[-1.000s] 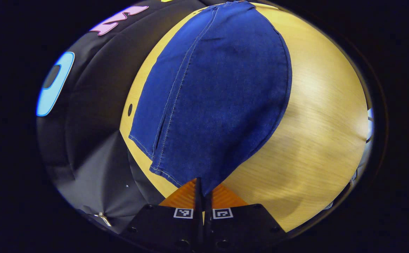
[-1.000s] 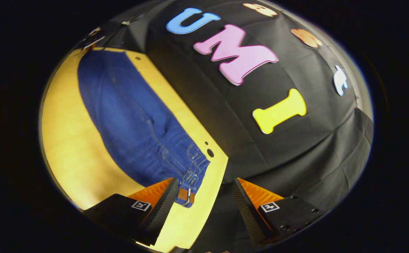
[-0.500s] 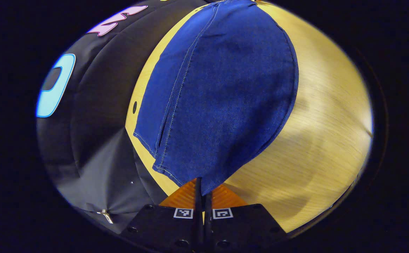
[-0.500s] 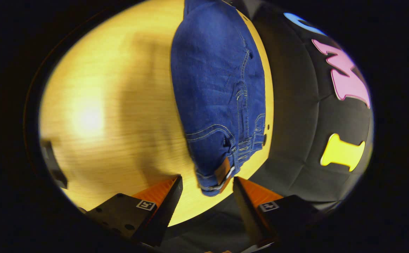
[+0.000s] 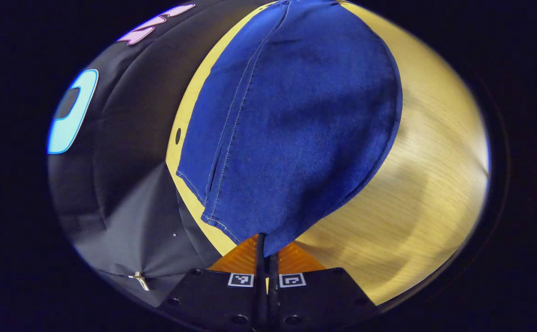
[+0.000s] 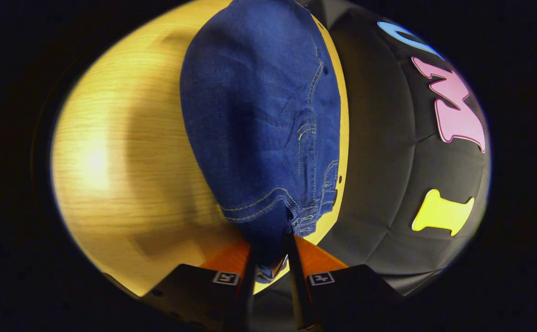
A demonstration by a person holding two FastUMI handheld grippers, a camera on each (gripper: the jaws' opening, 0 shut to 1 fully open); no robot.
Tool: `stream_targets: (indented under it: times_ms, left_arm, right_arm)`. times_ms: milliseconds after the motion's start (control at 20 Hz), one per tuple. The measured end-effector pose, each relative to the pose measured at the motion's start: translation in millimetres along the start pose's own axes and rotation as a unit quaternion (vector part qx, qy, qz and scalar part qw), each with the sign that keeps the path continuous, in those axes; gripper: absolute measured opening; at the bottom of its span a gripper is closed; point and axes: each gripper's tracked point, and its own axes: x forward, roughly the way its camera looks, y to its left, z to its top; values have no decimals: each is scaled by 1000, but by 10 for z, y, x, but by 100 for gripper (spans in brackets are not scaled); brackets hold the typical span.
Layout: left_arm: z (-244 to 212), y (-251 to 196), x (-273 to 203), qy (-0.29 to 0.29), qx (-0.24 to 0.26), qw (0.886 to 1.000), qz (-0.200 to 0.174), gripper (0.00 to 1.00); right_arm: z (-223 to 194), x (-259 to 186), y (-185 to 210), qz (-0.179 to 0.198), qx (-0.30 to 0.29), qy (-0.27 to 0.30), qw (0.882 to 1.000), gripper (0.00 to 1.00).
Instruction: Grasp the waist and the cuffs of the jeans and fold them to make the two legs overlap; first hold the waist and fold one-third of the jeans toward the cuffs, then hold the cuffs and fold the remaining one-third in the same direction to finish folding.
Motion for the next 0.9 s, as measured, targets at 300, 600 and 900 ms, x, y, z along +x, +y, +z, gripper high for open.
stream_targets:
  times_ms: [300,600,900]
  left_arm:
    - [-16,-26,-3,6,-10,1000,0,6]
    - [-51,-49,12,10,-25,999,-37,6]
    - [333,130,-258,-26,-111,985,-133,6]
  right_arm:
    - [-30,-72,116,68,-3,-24,997,11]
    - [-151,-515,400,111,-36,-35,993,12]
    - [-11,-1062,-241,79,-1,-51,996,11]
